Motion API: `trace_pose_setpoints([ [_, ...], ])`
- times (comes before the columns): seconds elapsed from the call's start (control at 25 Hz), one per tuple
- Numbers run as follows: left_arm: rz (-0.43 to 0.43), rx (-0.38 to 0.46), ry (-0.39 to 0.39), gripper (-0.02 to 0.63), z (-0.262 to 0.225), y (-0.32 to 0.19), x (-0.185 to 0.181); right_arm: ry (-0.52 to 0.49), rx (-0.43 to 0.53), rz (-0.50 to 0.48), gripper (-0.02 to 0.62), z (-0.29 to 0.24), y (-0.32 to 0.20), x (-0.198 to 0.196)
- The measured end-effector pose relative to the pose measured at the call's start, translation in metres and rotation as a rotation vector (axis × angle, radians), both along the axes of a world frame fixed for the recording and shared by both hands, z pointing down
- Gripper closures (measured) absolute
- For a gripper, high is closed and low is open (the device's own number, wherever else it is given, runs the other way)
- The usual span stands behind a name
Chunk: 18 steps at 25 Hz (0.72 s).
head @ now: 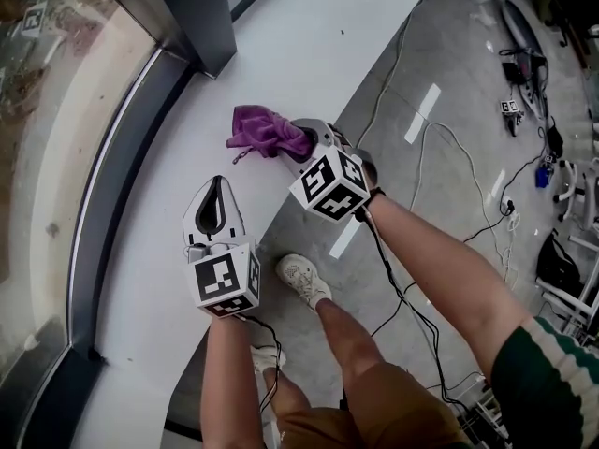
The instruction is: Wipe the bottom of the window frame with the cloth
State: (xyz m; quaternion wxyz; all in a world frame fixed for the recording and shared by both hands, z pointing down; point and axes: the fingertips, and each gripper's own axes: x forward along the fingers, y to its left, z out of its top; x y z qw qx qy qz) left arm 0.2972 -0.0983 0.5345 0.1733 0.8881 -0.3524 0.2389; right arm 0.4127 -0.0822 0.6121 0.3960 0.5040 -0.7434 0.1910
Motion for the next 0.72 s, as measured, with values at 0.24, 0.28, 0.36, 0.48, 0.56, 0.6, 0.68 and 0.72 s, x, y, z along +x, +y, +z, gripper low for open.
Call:
trace_pose_setpoints([
  [0.24,0.017,0.0,-0.033,0.598,-0.021,0.022,0.004,-0.052,-0.002,0.048,0.446,-0.023,0.022,-0.002],
  [0.28,0.023,-0.003,-0.038,0.598,-0.021,0.027,0.007,-0.059,-0.005,0.054,0.446,-0.024,0.026,-0.002],
  [0.36,0.043,-0.007,-0.041,0.598,-0.02,0.036,0.014,-0.071,-0.012,0.069,0.446,-0.024,0.033,0.0],
  [0.48,0.057,-0.019,-0.034,0.598,-0.018,0.045,0.024,-0.084,-0.019,0.082,0.446,-0.022,0.042,0.002],
  [0.56,0.07,-0.02,-0.035,0.598,-0.017,0.054,0.03,-0.088,-0.024,0.083,0.446,-0.021,0.049,0.003],
  [0.6,0.082,-0.018,-0.039,0.598,-0.018,0.059,0.032,-0.09,-0.026,0.084,0.446,-0.021,0.053,0.003],
  [0.68,0.104,-0.019,-0.045,0.598,-0.019,0.072,0.035,-0.094,-0.031,0.088,0.446,-0.022,0.062,0.004],
  [0.72,0.109,-0.023,-0.048,0.597,-0.019,0.078,0.034,-0.094,-0.034,0.091,0.446,-0.022,0.067,0.005],
])
